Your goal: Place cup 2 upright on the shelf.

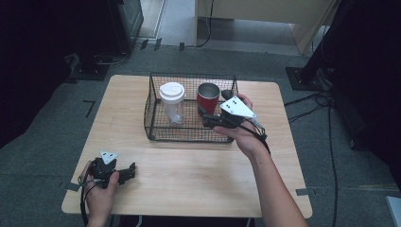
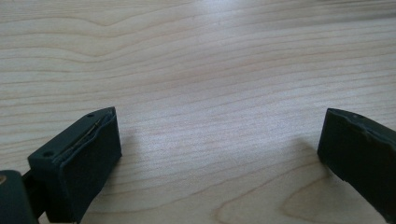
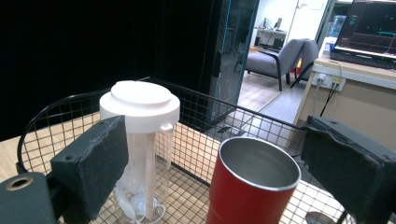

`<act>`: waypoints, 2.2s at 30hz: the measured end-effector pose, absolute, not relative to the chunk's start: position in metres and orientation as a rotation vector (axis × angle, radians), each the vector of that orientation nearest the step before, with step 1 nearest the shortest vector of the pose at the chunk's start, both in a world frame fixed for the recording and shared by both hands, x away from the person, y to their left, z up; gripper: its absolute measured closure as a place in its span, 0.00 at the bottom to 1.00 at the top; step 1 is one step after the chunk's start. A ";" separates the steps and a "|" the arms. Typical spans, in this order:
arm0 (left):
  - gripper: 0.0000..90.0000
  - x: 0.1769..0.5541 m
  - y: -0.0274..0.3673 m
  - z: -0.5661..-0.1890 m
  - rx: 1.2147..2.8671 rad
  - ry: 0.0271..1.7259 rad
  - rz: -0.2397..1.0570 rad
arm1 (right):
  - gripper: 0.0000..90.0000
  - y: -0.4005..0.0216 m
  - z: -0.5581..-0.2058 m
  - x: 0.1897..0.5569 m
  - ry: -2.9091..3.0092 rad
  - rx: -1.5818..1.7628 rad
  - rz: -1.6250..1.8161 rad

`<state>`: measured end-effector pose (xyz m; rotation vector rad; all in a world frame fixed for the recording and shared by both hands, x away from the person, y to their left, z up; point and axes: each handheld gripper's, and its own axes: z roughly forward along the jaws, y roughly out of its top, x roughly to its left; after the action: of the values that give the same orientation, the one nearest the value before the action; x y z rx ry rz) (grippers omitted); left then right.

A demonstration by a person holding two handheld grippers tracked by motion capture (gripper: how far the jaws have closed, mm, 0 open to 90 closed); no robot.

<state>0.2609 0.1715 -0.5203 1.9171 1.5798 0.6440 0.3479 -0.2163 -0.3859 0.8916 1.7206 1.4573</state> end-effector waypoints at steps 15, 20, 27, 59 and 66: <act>0.00 0.261 0.172 -0.520 1.920 1.580 0.643 | 0.09 -0.243 -0.395 0.324 1.697 0.915 1.437; 0.00 0.261 0.172 -0.520 1.920 1.579 0.644 | 0.07 -0.251 -0.398 0.316 1.695 0.916 1.422; 0.00 0.261 0.172 -0.520 1.920 1.580 0.643 | 0.00 -0.262 -0.401 0.303 1.708 0.904 1.417; 0.00 0.261 0.172 -0.520 1.920 1.579 0.644 | 0.00 -0.346 -0.452 0.244 1.649 1.080 1.327; 0.00 0.261 0.172 -0.520 1.922 1.579 0.644 | 0.00 -0.367 -0.468 0.234 1.630 1.139 1.293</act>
<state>0.2608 0.1717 -0.5202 1.9222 1.5790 0.6440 0.2336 -0.3665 -0.4675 1.1394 1.6301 1.2928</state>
